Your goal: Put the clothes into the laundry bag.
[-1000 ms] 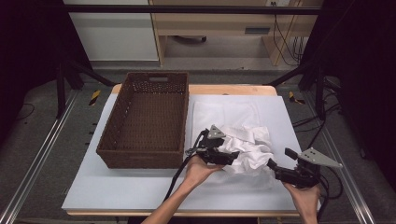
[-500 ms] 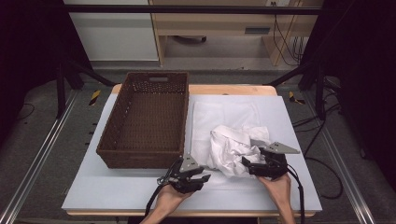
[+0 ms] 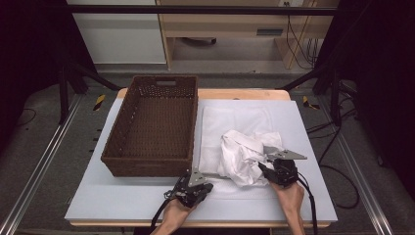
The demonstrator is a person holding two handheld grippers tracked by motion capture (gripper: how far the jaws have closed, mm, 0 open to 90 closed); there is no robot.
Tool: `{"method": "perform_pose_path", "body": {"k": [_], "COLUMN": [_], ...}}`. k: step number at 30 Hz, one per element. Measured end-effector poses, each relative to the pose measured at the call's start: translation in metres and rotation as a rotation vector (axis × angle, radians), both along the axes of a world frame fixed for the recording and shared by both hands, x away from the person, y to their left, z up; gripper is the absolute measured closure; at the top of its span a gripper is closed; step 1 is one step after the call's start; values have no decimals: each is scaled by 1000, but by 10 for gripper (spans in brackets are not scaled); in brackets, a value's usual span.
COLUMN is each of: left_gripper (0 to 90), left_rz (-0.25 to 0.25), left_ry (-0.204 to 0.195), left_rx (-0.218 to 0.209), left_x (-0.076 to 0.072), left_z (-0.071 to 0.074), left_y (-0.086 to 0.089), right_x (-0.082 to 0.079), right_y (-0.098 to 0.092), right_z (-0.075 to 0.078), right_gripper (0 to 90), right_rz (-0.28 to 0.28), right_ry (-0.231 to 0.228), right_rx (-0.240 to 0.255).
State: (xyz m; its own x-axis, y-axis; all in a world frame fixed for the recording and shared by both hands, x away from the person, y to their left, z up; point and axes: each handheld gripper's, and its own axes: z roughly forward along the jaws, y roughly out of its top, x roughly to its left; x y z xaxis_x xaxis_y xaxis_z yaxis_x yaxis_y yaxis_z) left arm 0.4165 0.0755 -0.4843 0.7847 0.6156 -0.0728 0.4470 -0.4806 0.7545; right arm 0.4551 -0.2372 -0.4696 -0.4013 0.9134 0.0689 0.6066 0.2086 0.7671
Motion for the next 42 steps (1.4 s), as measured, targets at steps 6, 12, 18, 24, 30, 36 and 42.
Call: {"method": "perform_pose_path", "body": {"k": [6, 12, 18, 24, 30, 36, 42], "left_gripper": [895, 894, 895, 895, 895, 896, 896], "left_rz": [-9, -11, -21, -5, -3, 4, 12], "left_ry": [-25, -16, -35, -14, -17, -27, -24], "left_rx": [14, 2, 34, 24, 20, 30, 23], "left_x": [-1, 0, -2, -1, -1, -3, -3], "left_z": [-1, -2, 0, 0, -1, -1, -1], "left_y": [-1, 0, -2, -2, -2, -4, -3], "right_x": [-9, -15, -9, -20, -51, -50, -26], "right_y": [-21, -55, -55, -66, -81, -41, 25], "right_z": [13, 14, -1, 13, 61, 75, 59], "right_gripper": [715, 726, 614, 369, 231, 190, 123], "right_rz": [-61, -154, -134, -145, -122, -14, 77], "right_ry": [-26, -38, -17, 28, -105, -161, -125], "right_rx": [-9, -72, -83, -11, 98, 120, 74]}}
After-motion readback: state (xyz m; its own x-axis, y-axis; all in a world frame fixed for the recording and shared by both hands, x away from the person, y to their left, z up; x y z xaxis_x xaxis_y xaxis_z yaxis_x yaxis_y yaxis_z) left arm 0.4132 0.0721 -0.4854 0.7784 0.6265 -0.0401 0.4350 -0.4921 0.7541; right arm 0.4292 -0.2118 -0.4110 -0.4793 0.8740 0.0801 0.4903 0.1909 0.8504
